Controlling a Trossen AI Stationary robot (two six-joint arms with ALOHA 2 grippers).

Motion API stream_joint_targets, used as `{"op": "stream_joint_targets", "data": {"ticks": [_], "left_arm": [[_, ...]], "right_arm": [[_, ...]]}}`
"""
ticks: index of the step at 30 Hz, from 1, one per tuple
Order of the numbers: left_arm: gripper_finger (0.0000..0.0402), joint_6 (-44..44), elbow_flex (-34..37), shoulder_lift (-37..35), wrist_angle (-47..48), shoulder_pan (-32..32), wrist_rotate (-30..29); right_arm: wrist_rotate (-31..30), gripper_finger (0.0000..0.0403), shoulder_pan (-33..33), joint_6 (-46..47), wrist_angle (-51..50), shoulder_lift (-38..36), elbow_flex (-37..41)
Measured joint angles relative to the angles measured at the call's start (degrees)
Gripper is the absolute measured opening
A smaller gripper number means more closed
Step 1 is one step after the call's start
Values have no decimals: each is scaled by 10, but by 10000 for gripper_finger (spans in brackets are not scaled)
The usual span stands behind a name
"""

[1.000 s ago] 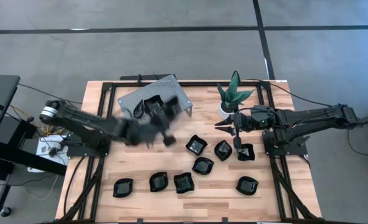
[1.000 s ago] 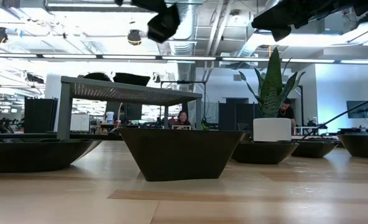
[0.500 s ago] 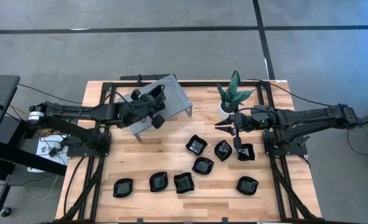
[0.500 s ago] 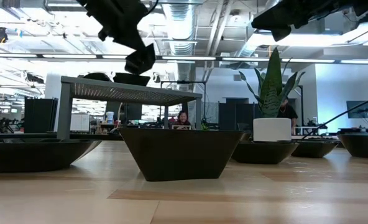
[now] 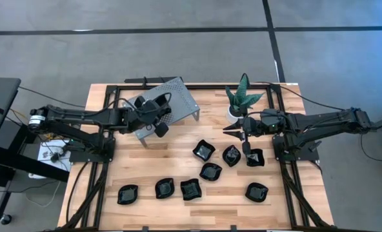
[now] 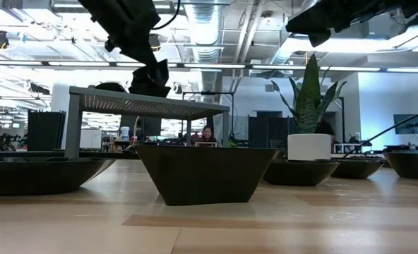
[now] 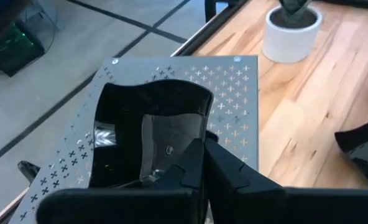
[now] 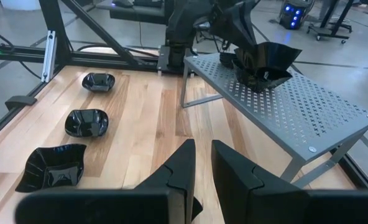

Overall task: Pick & Place Mini shaped plates
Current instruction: Stack the black distorted square plate on the black distorted square plate on the shelf

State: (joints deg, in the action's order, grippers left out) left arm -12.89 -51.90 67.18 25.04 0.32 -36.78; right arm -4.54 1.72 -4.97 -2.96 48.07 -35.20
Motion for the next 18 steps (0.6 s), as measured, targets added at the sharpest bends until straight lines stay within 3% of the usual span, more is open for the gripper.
{"op": "stream_joint_targets", "data": {"ticks": [12,18], "left_arm": [[21,5,0,2,11,2,0],[52,6,0,9,38,2,-4]], "right_arm": [[0,48,0,0,0,0,0],[0,48,0,0,1,0,0]]}}
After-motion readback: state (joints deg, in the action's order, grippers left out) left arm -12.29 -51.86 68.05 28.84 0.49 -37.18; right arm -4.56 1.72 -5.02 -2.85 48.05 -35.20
